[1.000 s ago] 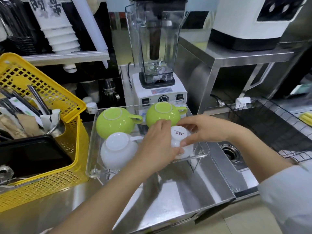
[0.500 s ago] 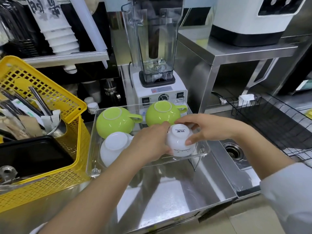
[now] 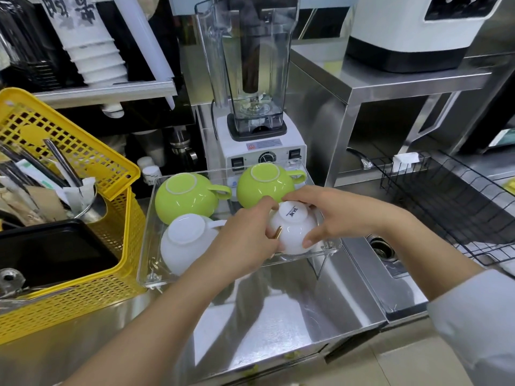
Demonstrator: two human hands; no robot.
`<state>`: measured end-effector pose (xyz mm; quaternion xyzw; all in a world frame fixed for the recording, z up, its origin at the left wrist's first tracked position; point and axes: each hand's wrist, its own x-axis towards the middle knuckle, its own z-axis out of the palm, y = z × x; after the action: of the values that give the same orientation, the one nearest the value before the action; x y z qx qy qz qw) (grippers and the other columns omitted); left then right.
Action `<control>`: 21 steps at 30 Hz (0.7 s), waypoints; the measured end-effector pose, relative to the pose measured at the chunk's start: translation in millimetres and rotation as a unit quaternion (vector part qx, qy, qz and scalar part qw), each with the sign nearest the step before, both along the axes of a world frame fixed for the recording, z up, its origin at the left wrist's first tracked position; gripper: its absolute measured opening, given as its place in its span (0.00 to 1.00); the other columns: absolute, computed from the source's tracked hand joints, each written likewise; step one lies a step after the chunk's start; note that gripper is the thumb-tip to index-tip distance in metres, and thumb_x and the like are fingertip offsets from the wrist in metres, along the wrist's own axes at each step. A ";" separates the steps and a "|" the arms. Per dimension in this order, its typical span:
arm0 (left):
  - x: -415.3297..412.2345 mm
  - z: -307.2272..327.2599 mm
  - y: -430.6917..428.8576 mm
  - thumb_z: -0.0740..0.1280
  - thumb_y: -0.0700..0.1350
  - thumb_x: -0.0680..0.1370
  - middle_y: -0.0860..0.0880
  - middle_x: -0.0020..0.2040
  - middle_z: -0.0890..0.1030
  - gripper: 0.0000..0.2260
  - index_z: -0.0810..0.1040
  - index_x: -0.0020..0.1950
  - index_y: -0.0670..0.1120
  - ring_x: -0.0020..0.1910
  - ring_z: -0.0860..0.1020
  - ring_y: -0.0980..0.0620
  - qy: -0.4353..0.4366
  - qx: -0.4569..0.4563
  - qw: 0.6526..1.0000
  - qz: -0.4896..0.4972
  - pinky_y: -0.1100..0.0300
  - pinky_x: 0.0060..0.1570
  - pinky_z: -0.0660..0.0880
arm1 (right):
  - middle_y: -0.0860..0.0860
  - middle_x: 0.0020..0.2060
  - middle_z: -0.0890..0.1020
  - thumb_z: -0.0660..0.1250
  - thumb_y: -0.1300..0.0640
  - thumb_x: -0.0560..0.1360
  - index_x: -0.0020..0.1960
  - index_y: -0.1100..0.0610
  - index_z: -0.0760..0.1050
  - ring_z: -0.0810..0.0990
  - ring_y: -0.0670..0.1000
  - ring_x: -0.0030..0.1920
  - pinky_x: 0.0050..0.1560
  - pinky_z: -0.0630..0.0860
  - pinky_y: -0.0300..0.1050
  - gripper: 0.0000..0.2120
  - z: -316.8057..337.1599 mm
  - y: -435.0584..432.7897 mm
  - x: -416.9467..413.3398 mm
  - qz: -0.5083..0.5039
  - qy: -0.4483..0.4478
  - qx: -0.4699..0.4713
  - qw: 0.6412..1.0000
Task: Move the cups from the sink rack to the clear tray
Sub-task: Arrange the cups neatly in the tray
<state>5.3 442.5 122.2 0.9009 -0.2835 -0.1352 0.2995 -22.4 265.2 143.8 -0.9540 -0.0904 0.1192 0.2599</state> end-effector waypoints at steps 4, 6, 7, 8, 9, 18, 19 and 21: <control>-2.7 -1.2 0.4 0.70 0.43 0.72 0.47 0.45 0.81 0.23 0.65 0.63 0.53 0.47 0.80 0.45 0.053 -0.032 0.998 0.013 0.48 0.50 0.77 | 0.49 0.62 0.72 0.76 0.59 0.64 0.71 0.48 0.62 0.70 0.46 0.61 0.63 0.65 0.37 0.39 -2.9 -4.2 1.6 0.013 0.022 0.009 1.000; -3.2 -0.8 0.4 0.70 0.40 0.72 0.46 0.44 0.81 0.23 0.66 0.62 0.53 0.45 0.81 0.44 0.100 -0.072 0.992 0.032 0.45 0.49 0.78 | 0.47 0.64 0.71 0.75 0.60 0.65 0.72 0.47 0.60 0.69 0.45 0.62 0.64 0.64 0.37 0.40 -4.0 -5.0 1.2 0.015 0.028 0.015 0.999; -4.5 -0.1 -0.2 0.70 0.38 0.72 0.45 0.42 0.81 0.23 0.66 0.62 0.52 0.42 0.81 0.45 0.137 -0.101 0.985 0.041 0.46 0.47 0.80 | 0.46 0.65 0.70 0.74 0.61 0.66 0.72 0.47 0.59 0.69 0.44 0.63 0.64 0.64 0.35 0.40 -4.5 -5.0 0.7 0.017 0.029 0.017 0.999; -6.4 0.8 -0.9 0.69 0.35 0.72 0.45 0.40 0.80 0.23 0.66 0.62 0.50 0.39 0.81 0.46 0.173 -0.129 0.975 0.049 0.48 0.44 0.81 | 0.45 0.65 0.70 0.74 0.60 0.66 0.73 0.47 0.58 0.68 0.43 0.64 0.64 0.63 0.34 0.41 -5.0 -4.8 0.0 0.019 0.030 0.017 0.999; -8.4 2.0 -1.9 0.69 0.34 0.72 0.45 0.38 0.79 0.23 0.66 0.62 0.48 0.36 0.81 0.48 0.203 -0.155 0.965 0.057 0.52 0.41 0.82 | 0.44 0.64 0.69 0.75 0.59 0.66 0.73 0.47 0.58 0.67 0.44 0.65 0.65 0.62 0.34 0.41 -5.3 -4.2 -1.0 0.020 0.032 0.018 0.999; -8.5 -0.8 -4.3 0.67 0.33 0.72 0.49 0.36 0.78 0.23 0.71 0.64 0.49 0.37 0.81 0.47 0.157 -0.147 0.974 0.076 0.49 0.46 0.81 | 0.47 0.64 0.72 0.78 0.55 0.61 0.71 0.51 0.61 0.71 0.47 0.63 0.61 0.66 0.36 0.43 -8.8 -1.5 -1.9 -0.014 -0.003 0.037 0.999; -5.5 -1.0 -2.2 0.68 0.34 0.71 0.52 0.36 0.78 0.22 0.72 0.63 0.50 0.39 0.80 0.47 0.104 -0.113 0.986 0.066 0.49 0.46 0.80 | 0.47 0.64 0.73 0.79 0.55 0.60 0.71 0.51 0.59 0.72 0.48 0.63 0.61 0.67 0.38 0.45 -8.9 -1.9 -1.2 -0.019 0.002 0.036 0.999; -1.3 1.8 1.3 0.69 0.37 0.70 0.54 0.42 0.76 0.23 0.73 0.62 0.52 0.45 0.78 0.49 -0.006 -0.041 0.999 0.036 0.51 0.49 0.77 | 0.48 0.65 0.73 0.80 0.56 0.59 0.70 0.51 0.56 0.72 0.47 0.63 0.59 0.67 0.34 0.47 -8.0 -3.2 1.4 -0.024 0.026 0.054 0.998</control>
<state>4.0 443.8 123.9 0.8984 -0.2581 -0.1072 0.3389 -21.0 262.0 135.9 -0.9370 -0.0671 0.1328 0.3162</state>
